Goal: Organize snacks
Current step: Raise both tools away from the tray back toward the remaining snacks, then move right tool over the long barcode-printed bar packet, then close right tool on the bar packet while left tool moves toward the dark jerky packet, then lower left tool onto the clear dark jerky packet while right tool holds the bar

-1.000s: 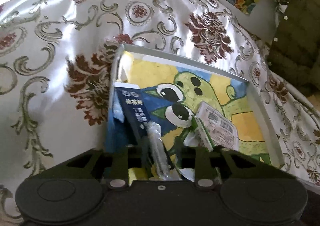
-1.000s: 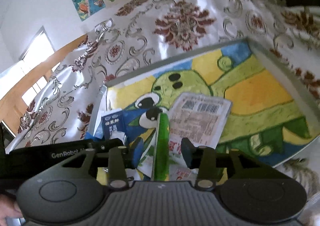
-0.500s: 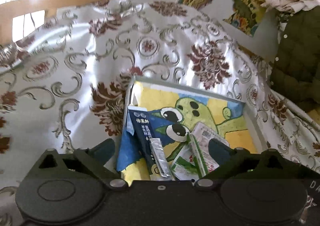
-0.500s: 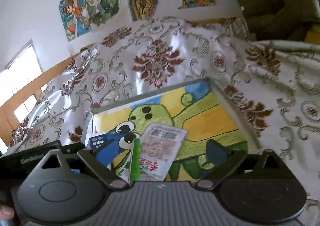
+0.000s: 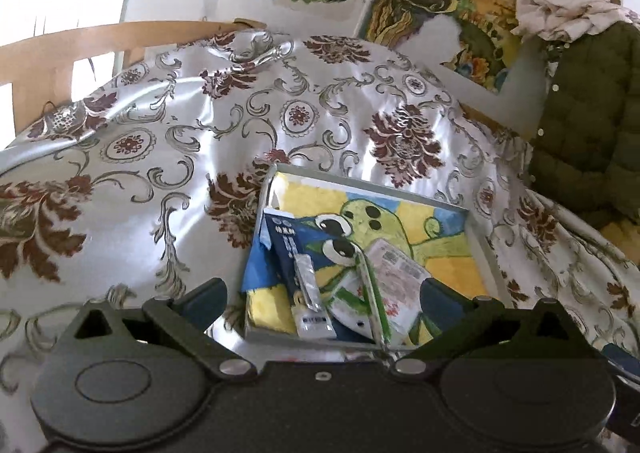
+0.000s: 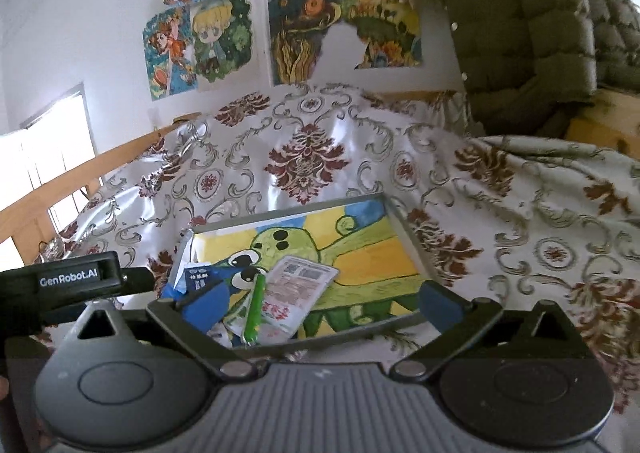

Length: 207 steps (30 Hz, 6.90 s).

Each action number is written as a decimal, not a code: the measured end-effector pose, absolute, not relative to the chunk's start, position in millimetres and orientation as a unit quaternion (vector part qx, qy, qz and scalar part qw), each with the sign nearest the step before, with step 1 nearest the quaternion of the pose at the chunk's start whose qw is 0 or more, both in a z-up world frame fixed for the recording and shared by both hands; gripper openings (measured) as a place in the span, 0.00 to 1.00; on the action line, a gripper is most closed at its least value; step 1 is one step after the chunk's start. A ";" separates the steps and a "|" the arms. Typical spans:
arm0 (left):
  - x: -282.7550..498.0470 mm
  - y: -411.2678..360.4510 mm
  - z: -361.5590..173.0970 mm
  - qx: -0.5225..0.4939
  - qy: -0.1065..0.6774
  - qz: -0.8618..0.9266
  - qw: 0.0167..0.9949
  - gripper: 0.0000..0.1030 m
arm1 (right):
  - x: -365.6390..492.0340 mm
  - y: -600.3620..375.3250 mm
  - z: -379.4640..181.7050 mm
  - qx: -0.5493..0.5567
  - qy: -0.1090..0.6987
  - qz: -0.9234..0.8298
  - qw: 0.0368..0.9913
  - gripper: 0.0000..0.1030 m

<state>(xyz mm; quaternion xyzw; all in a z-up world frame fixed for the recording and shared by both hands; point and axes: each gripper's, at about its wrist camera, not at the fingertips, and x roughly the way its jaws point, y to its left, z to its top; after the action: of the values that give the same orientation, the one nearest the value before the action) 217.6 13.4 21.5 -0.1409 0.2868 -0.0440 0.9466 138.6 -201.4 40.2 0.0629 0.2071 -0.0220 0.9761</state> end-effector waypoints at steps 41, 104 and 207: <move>51.8 -9.5 -23.8 0.010 0.334 -0.080 0.939 0.99 | -6.1 -214.0 -14.2 0.114 0.333 -0.109 0.930 1.00; 128.6 -72.7 -61.9 0.128 0.312 -0.176 0.925 0.99 | 118.8 -272.8 -29.4 0.066 0.407 -0.007 0.911 1.00; 211.1 -191.7 -60.2 0.310 0.428 -0.340 0.778 0.51 | 152.3 -342.3 -47.6 0.221 0.444 0.003 0.868 0.48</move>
<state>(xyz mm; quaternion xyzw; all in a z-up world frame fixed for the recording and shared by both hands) 211.1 -191.7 -60.2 0.3100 0.4276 -0.3401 0.7781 152.3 -342.3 -47.6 0.2210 0.4438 0.0026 0.8685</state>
